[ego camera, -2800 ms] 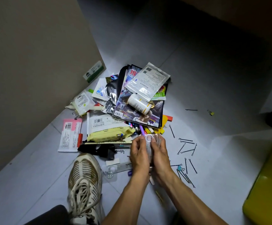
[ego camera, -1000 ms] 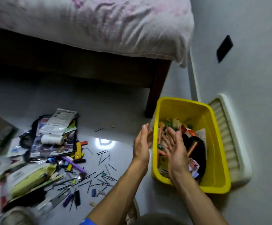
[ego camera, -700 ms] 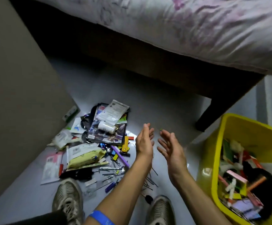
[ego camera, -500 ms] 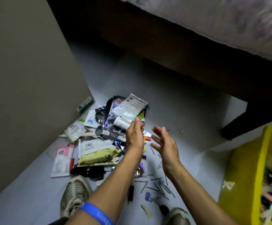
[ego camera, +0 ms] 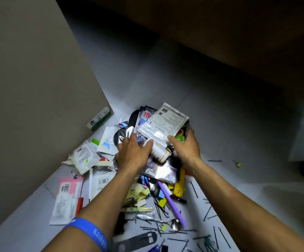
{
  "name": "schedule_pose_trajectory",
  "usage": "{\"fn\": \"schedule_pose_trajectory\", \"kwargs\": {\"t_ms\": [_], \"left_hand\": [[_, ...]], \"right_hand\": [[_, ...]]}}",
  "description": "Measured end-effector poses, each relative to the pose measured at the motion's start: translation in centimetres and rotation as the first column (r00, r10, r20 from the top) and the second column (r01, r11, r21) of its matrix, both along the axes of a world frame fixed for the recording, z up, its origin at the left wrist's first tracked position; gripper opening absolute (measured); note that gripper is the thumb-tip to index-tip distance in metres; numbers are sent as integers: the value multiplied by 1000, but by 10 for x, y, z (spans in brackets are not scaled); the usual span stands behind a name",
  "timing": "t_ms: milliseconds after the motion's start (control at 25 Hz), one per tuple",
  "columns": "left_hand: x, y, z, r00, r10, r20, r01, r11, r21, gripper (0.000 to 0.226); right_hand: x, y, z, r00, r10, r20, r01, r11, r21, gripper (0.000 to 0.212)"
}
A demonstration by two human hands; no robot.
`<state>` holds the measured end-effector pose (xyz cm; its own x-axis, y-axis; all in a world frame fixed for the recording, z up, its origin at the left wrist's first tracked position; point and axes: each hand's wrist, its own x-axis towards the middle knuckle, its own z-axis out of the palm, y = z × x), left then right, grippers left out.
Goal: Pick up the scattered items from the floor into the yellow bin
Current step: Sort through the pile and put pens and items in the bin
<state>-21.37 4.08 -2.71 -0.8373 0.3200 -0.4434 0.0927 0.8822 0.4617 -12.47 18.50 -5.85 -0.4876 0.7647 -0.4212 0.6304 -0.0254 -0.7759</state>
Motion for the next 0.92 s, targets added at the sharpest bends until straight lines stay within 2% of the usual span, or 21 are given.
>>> {"fn": "schedule_pose_trajectory", "kwargs": {"t_ms": [80, 120, 200, 280, 360, 480, 520, 680, 800, 920], "left_hand": [[-9, 4, -4, 995, 51, 88, -54, 998, 32, 90], [-12, 6, -4, 981, 99, 169, -117, 988, 100, 96], [-16, 6, -6, 930, 154, 333, -235, 947, 218, 99], [-18, 1, -7, 896, 147, 419, -262, 936, 233, 98], [-18, -6, -12, 867, 147, 476, -292, 924, 247, 86], [-7, -19, -20, 830, 190, 525, -400, 858, 322, 40], [0, -23, -19, 827, 186, 530, -407, 849, 336, 34], [32, -37, -5, 902, 87, 422, -289, 849, 442, 35], [52, -46, 17, 975, 50, 216, -148, 874, 462, 40], [63, -54, 53, 995, 101, -21, -79, 878, 472, 45]], "right_hand": [[-14, 7, -12, 994, -111, 21, 113, 988, -108, 73], [-15, 9, -18, 988, -156, 15, 156, 975, -159, 69], [-11, 9, -31, 981, -196, -10, 188, 955, -229, 56], [-2, 7, -40, 976, -209, -56, 188, 946, -265, 41], [12, 1, -41, 966, -217, -138, 166, 937, -306, 32], [43, -17, -36, 961, -140, -239, 60, 947, -315, 24], [55, -23, -34, 958, -114, -263, 25, 947, -320, 21], [93, -44, -22, 941, -156, -301, 57, 948, -315, 14], [109, -54, -3, 908, -243, -341, 157, 953, -260, 13], [128, -53, 22, 875, -310, -371, 220, 939, -265, 13]]}}
